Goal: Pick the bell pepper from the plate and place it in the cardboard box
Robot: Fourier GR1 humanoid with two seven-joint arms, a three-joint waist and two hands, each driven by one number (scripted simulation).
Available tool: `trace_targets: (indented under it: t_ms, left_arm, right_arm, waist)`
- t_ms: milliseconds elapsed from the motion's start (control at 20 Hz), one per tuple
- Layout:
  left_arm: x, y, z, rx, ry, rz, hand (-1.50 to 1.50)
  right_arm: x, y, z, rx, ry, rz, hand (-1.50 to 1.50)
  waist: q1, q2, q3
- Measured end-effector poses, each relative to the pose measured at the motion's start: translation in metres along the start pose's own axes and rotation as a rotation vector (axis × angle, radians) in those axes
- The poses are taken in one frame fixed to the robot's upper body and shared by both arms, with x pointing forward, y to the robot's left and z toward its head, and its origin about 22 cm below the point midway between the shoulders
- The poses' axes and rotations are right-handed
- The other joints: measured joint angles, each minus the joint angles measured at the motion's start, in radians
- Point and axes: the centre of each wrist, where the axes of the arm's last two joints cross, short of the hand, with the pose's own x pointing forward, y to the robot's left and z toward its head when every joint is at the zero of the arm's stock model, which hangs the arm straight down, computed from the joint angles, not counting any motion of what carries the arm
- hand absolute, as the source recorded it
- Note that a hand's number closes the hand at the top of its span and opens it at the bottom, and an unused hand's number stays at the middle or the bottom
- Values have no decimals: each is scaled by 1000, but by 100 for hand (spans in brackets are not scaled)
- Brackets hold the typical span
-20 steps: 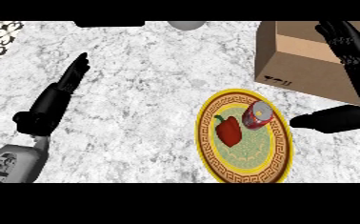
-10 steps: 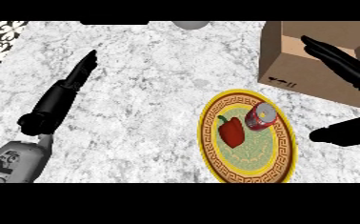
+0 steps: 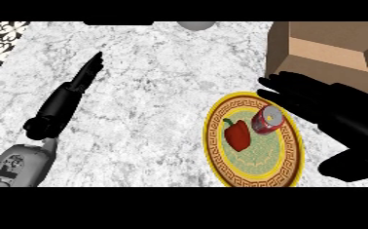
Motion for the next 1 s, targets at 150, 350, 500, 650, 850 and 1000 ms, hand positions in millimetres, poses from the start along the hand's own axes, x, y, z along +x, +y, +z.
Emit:
trace_targets:
  t_ms: [150,350,500,650,850,1000]
  left_arm:
    - [-1,-2,-3,2,-1,-2,0]
    - [-6,0,-2,6,3,0,0]
    - [-3,-5,-3,0,4,2,0]
    - [-1,2,-4,5,-1,2,0]
    - [-2,4,-2,5,-3,0,0]
    - [6,1,-6,5,4,4,0]
  right_arm:
    - [26,5,-10,64,34,70,-150]
    - [54,18,-18,135,93,121,-150]
    - [69,23,-26,178,139,138,-150]
    - [82,30,-33,202,167,133,-150]
    - [93,43,-43,234,197,128,-150]
    - [97,59,-51,234,223,152,-150]
  waist:
    - [1,1,0]
    - [-1,1,0]
    - [-1,1,1]
    - [-2,2,1]
    - [-2,2,1]
    - [-1,3,2]
